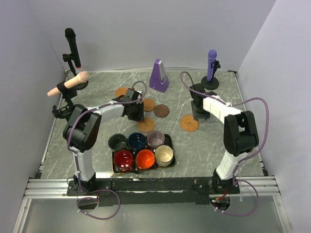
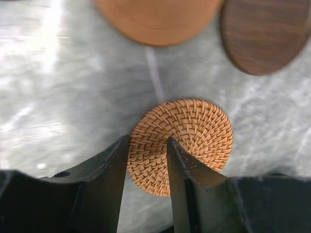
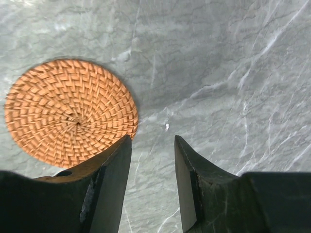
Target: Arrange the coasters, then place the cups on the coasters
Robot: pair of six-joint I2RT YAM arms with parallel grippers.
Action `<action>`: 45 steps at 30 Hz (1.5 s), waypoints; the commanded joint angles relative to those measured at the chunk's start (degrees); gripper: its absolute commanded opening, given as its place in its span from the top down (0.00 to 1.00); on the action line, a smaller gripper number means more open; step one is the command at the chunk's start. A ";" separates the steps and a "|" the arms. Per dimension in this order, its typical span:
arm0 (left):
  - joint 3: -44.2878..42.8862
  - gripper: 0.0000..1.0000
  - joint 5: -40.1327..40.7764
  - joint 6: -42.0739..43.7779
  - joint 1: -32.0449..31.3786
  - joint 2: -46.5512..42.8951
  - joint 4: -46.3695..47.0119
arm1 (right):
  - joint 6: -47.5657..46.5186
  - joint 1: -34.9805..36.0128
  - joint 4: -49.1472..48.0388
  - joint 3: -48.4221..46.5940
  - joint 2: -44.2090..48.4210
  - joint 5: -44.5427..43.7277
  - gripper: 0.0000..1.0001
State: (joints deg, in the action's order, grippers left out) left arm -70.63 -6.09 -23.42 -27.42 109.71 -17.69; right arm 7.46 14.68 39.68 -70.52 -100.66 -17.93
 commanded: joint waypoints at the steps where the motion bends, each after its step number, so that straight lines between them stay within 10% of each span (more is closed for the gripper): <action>1: -0.65 0.57 -3.84 -1.10 -2.99 3.31 -2.43 | 0.97 0.00 -0.57 -1.46 4.24 1.76 0.52; 14: -1.97 0.52 -2.62 -3.38 -6.07 0.42 -1.20 | -1.66 12.47 -9.62 1.18 7.59 16.70 0.21; 33: 5.50 0.50 -12.27 -8.48 -5.10 -2.05 3.00 | 1.32 17.84 -10.06 0.38 5.83 13.55 0.18; 45: -4.15 0.51 -20.63 -8.14 -9.05 6.56 6.45 | 2.29 16.09 -10.76 6.00 10.74 12.13 0.17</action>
State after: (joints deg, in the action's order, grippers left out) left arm -70.37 -23.79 -31.70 -35.14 112.55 -11.77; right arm 8.32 32.05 30.17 -66.85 -94.50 -5.13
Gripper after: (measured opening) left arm 0.488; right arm 0.824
